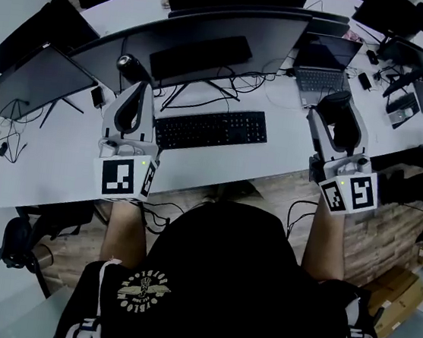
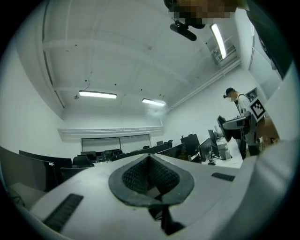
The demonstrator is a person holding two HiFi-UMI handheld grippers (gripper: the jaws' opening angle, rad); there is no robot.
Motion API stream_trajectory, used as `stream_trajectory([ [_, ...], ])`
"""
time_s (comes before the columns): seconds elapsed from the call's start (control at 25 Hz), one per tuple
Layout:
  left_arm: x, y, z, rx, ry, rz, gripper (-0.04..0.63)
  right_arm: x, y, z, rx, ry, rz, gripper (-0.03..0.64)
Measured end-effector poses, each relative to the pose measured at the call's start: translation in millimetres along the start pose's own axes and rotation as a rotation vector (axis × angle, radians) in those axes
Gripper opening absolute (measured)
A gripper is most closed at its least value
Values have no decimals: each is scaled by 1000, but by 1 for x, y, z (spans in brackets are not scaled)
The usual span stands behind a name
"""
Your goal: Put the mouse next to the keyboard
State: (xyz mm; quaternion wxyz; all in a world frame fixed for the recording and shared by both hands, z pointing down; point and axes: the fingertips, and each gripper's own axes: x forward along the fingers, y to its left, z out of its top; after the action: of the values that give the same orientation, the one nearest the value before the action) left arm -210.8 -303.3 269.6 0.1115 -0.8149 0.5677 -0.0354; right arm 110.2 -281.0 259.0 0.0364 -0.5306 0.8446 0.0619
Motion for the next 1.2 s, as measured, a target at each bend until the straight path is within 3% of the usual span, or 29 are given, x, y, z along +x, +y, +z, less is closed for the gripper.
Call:
stream_trajectory([
  [0.68, 32, -39, -61, -48, 74, -68, 2, 15, -19, -82, 70, 160, -41, 287],
  [1.2, 60, -96, -95, -42, 125, -175, 2, -8, -43, -156, 141, 262, -81, 287],
])
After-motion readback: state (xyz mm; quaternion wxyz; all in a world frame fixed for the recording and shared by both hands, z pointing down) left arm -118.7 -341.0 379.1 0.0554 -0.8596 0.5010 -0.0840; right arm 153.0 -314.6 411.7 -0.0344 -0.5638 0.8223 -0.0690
